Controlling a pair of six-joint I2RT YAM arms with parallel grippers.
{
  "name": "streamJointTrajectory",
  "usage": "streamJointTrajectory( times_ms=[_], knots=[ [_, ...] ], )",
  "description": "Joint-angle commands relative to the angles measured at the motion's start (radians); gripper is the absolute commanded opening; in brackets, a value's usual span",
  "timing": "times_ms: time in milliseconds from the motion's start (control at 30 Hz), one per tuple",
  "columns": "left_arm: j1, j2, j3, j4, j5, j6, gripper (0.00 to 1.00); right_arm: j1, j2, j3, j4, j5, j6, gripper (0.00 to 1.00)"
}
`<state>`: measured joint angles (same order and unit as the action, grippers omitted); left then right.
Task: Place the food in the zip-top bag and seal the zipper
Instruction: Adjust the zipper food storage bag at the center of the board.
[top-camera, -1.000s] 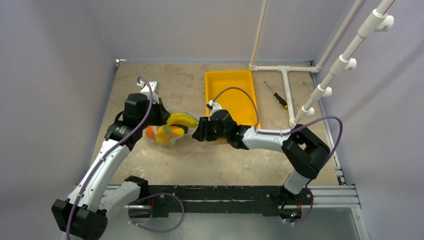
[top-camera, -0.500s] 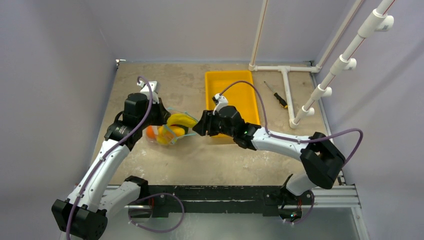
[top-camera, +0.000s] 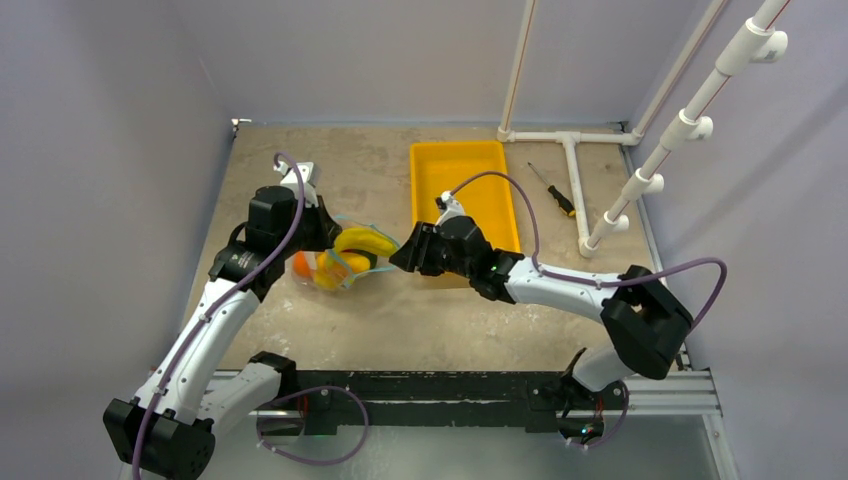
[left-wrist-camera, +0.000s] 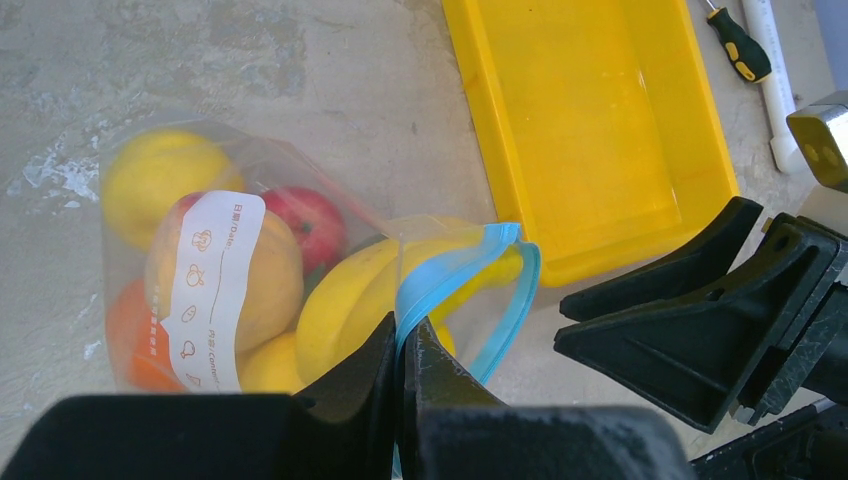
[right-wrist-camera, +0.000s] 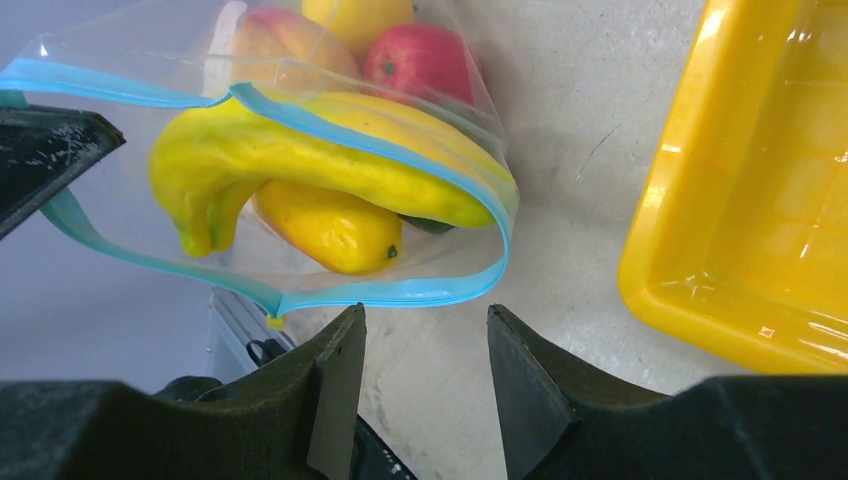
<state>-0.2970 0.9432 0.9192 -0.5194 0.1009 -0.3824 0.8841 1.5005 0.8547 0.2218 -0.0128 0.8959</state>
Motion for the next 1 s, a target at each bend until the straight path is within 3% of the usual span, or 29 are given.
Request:
streamJointTrajectory(
  times_ms=[0,267,967],
  knots=[
    [-0.005,-0.008,0.049,0.033,0.025,-0.012,0.00,-0.003,-0.002,0.006,0.019,0.030,0.113,0.51],
    [-0.005,-0.011,0.050,0.031,0.028,-0.010,0.00,-0.002,0.043,-0.005,0.067,0.029,0.213,0.48],
    [-0.005,-0.027,0.036,0.031,0.027,-0.009,0.00,-0.002,0.199,0.112,0.056,0.072,0.241,0.41]
  ],
)
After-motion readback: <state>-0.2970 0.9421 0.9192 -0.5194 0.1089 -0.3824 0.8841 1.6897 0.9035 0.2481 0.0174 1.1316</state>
